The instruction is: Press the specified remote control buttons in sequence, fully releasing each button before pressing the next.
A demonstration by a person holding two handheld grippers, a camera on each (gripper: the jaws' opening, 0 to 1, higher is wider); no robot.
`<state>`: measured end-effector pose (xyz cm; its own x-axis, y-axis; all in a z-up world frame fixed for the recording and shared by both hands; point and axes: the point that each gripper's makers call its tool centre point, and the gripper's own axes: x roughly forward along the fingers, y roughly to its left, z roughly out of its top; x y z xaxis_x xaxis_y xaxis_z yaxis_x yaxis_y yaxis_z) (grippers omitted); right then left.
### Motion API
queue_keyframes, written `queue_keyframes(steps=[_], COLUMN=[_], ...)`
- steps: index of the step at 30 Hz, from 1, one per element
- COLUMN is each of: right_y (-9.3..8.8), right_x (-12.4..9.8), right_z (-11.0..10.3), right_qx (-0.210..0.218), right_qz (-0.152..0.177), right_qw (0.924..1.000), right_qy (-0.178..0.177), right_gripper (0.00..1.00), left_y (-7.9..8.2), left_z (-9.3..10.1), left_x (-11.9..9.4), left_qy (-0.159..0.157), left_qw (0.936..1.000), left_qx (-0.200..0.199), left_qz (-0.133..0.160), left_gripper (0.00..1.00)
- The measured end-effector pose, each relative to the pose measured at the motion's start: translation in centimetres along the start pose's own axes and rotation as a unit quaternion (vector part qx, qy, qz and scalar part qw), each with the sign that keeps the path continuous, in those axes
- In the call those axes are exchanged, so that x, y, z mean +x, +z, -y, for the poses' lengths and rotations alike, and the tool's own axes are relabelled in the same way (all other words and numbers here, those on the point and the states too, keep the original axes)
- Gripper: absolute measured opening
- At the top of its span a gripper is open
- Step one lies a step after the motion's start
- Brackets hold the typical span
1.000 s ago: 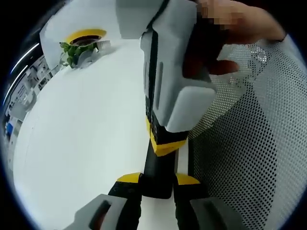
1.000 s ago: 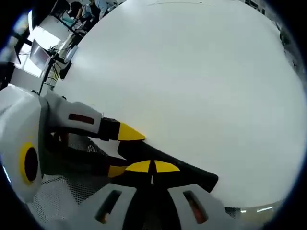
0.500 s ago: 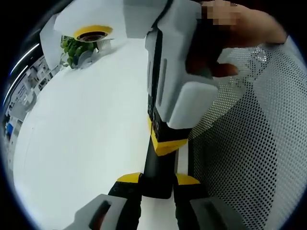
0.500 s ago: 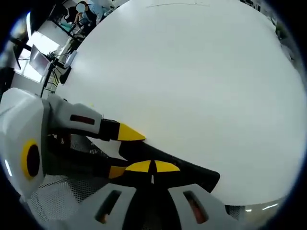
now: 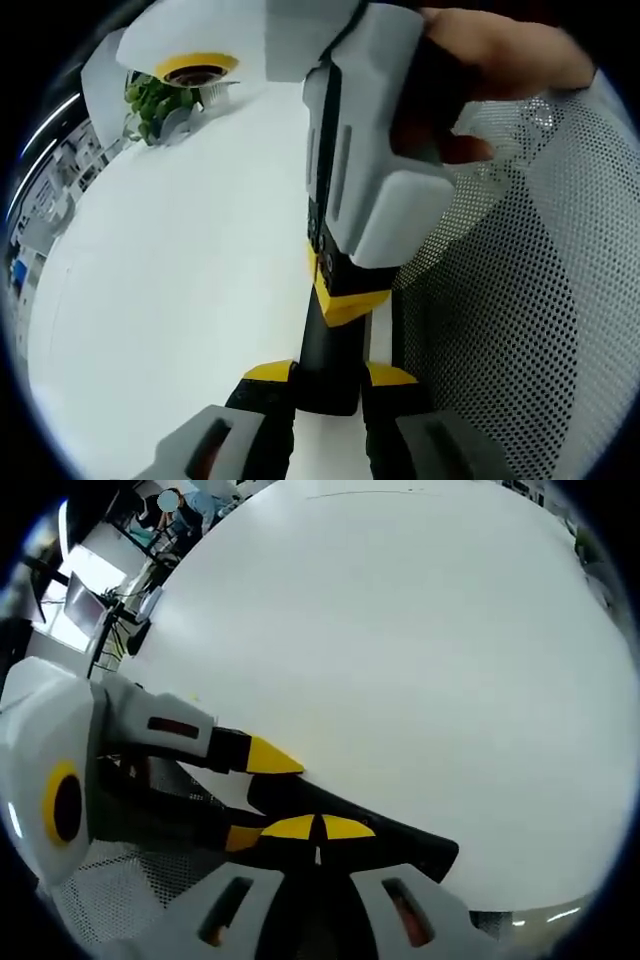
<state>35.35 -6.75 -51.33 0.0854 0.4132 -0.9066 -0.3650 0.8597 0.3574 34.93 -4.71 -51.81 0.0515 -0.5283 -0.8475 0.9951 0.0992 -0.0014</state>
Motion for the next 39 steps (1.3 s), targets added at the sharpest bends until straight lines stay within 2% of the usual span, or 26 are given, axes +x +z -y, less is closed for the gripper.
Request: queue_keyframes(steps=[14,16,18,21,23,24,26,27,29,30,31,32,34,36,39], right_y=[0.1,0.7,1.6,3.0,3.6,4.6,5.7,7.2,8.2,8.6,8.7,8.9,8.7,8.5,7.5], right_x=[-0.3,-0.7,-1.3,-3.1,-4.5,-5.8,-7.5,-10.3,-13.2,-15.4,-16.1,-18.5,-20.3,-22.5,-24.7], right_z=[0.4,0.8,1.2,1.9,2.3,2.3,2.2,1.9,1.8,1.4,1.3,1.2,1.4,1.4,1.7], right_qx=[0.030,0.039,0.070,0.107,0.109,0.099,0.088,0.075,0.052,0.050,0.047,0.039,0.027,0.004,-0.026], right_qz=[-0.001,0.019,0.046,0.101,0.133,0.171,0.214,0.274,0.329,0.364,0.376,0.410,0.431,0.464,0.502], right_qw=[0.9994,0.9990,0.9963,0.9887,0.9846,0.9799,0.9723,0.9582,0.9424,0.9298,0.9252,0.9111,0.9019,0.8858,0.8630], right_qy=[0.015,0.015,0.021,0.030,0.029,0.029,0.030,0.031,0.024,0.021,0.021,0.014,0.000,-0.017,-0.049], right_gripper=[0.00,0.00,0.00,0.00,0.00,0.00,0.00,0.00,0.00,0.00,0.00,0.00,0.00,0.02,0.12], left_y=[0.0,0.0,0.0,0.0,0.0,0.1,0.1,0.1,0.1,0.1,0.1,0.2,0.2,0.2,0.2], left_z=[0.0,0.0,0.0,0.0,0.0,0.0,0.0,0.0,0.0,0.0,0.0,0.0,-0.1,0.0,0.0], left_x=[0.0,0.0,0.1,0.0,0.1,0.1,0.1,0.1,0.1,0.1,0.1,0.1,0.1,0.1,0.0], left_qy=[0.004,0.004,0.004,0.005,0.005,0.005,0.005,0.005,0.005,0.004,0.003,0.003,0.003,0.003,0.003], left_qw=[1.0000,1.0000,1.0000,0.9999,0.9999,0.9999,1.0000,1.0000,1.0000,1.0000,1.0000,1.0000,1.0000,1.0000,1.0000], left_qx=[-0.005,-0.005,-0.006,-0.007,-0.006,-0.005,-0.005,-0.005,-0.005,-0.005,-0.003,-0.003,-0.001,-0.001,0.000], left_qz=[0.002,0.003,0.005,0.008,0.007,0.007,0.007,0.007,0.007,0.007,0.006,0.006,0.005,0.007,0.009], left_gripper=[0.25,0.25,0.25,0.25,0.25,0.25,0.25,0.25,0.25,0.25,0.25,0.25,0.25,0.25,0.25])
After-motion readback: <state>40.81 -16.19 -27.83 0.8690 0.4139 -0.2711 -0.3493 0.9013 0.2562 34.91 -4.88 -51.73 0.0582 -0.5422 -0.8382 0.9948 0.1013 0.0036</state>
